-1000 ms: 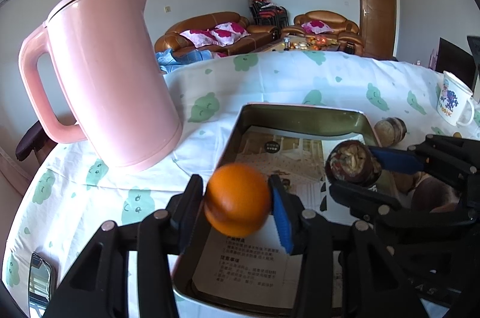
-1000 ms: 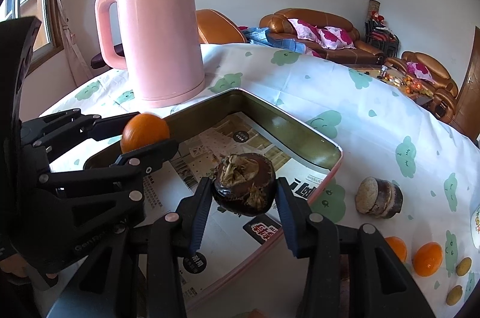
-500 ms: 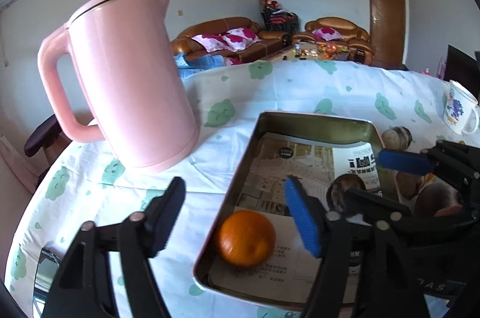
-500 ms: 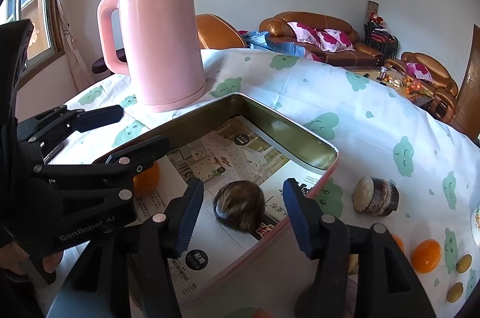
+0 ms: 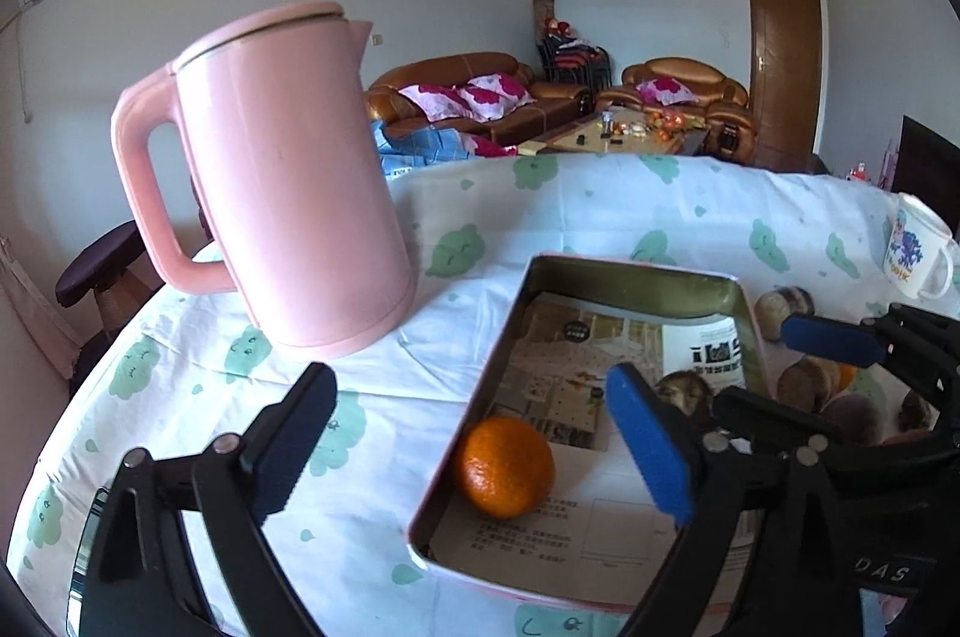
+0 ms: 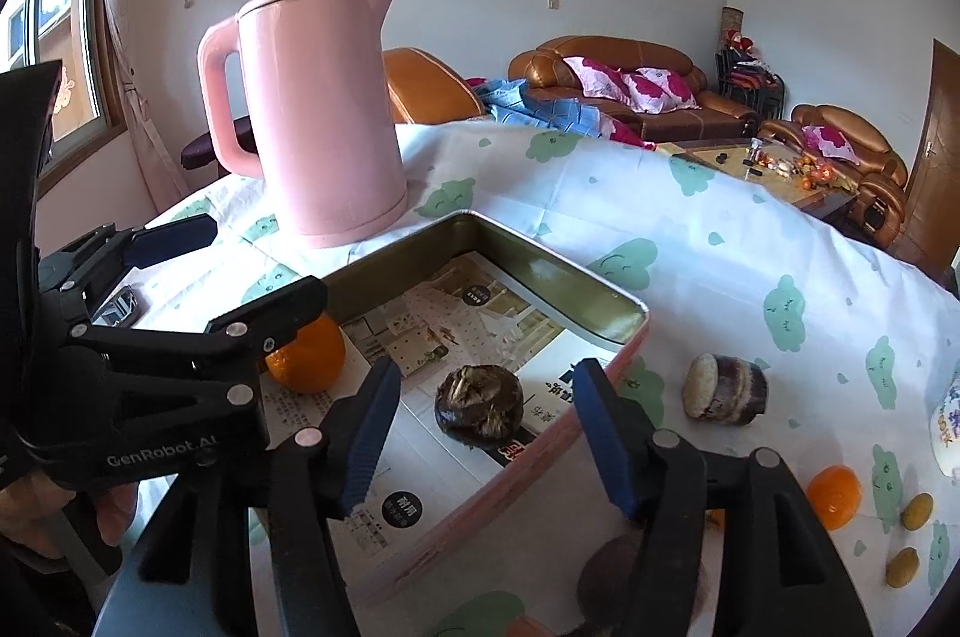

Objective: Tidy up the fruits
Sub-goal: 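Grasp the purple beetroot with the left tool while the right tool grasps another brown fruit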

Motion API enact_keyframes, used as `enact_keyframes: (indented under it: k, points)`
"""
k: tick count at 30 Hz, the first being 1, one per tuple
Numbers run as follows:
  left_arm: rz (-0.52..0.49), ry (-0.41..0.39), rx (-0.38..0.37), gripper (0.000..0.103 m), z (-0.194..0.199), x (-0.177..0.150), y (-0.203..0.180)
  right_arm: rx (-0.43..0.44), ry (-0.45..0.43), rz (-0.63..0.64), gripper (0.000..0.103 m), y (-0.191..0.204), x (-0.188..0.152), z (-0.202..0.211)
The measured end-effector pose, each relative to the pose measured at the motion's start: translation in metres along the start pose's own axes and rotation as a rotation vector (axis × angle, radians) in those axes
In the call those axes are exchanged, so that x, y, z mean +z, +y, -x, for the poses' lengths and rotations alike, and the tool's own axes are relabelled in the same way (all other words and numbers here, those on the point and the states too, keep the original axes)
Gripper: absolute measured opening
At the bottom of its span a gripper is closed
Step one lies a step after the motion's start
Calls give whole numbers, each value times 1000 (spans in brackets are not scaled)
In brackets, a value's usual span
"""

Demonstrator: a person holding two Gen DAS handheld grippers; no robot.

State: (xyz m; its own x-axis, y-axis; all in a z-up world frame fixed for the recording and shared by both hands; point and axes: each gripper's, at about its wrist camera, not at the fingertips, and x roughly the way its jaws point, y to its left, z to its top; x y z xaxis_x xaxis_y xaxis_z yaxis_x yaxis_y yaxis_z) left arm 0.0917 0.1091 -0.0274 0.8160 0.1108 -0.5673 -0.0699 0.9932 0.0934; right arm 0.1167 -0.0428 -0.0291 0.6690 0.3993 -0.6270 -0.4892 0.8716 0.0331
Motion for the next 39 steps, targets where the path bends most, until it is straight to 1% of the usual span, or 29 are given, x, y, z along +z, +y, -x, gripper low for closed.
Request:
enact_keyframes:
  k: [4, 6, 8, 12, 18, 21, 24, 26, 29, 31, 34, 39]
  points:
    - [-11, -14, -14, 94, 10, 4, -9, -10, -15, -19, 62, -7, -3, 14]
    - [-15, -20, -35, 94, 15, 4, -17, -26, -20, -23, 62, -13, -7, 23]
    - [-26, -25, -71, 94, 21, 4, -28, -41, -24, -28, 62, -20, -13, 33]
    - [-70, -35, -133, 94, 31, 2, -61, -99, -13, -45, 62, -44, -30, 55]
    - [-136, -22, -211, 94, 36, -6, -109, -210, 2, -116, 62, -100, -67, 92]
    - [-161, -8, -239, 94, 37, -12, -129, -261, 7, -165, 62, -125, -85, 108]
    - [-174, 9, -262, 94, 38, -20, -141, -291, 7, -209, 62, -145, -99, 120]
    - [-180, 26, -267, 94, 36, -24, -148, -304, 6, -228, 62, -154, -105, 126]
    - [-204, 29, -275, 94, 37, -26, -159, -327, 11, -259, 62, -165, -114, 131]
    - [-209, 37, -275, 93, 33, -28, -163, -321, 18, -282, 62, -171, -121, 132]
    - [-199, 79, -294, 84, 24, -29, -165, -296, 30, -274, 62, -165, -121, 126]
    - [-193, 98, -305, 84, 17, -32, -167, -238, 40, -250, 62, -149, -116, 111]
